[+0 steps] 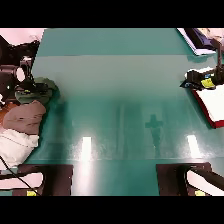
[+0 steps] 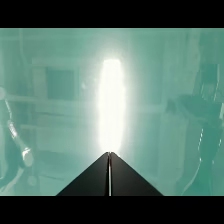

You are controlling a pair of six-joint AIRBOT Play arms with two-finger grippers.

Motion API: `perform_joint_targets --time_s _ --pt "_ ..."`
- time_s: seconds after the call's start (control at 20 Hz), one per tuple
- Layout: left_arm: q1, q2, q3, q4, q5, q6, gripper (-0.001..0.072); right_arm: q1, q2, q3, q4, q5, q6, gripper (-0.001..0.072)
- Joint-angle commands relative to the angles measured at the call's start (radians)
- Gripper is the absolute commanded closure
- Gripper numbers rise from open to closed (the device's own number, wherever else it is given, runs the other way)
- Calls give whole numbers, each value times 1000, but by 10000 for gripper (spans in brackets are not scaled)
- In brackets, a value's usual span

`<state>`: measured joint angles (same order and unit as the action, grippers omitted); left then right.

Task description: Fold the shirts.

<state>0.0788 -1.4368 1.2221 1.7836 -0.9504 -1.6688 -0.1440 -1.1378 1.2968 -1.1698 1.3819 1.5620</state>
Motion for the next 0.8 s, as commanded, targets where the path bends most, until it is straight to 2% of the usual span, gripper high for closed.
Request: perform_joint_targets --time_s 0.0,0.15,0.4,0.55,0.75 --pt "3 -9 -7 0 42 2 669 1 1 0 0 27 2 693" --pt "3 9 37 -72 1 24 680 0 11 0 0 32 2 693" --pt "-40 158 251 -317 -50 188 681 -10 138 0 0 -109 1 693" --pt "-150 264 448 -460 -131 283 681 -10 235 0 -3 -229 1 693" --pt "-345 339 657 -656 -222 317 681 -10 317 0 -2 -303 1 693"
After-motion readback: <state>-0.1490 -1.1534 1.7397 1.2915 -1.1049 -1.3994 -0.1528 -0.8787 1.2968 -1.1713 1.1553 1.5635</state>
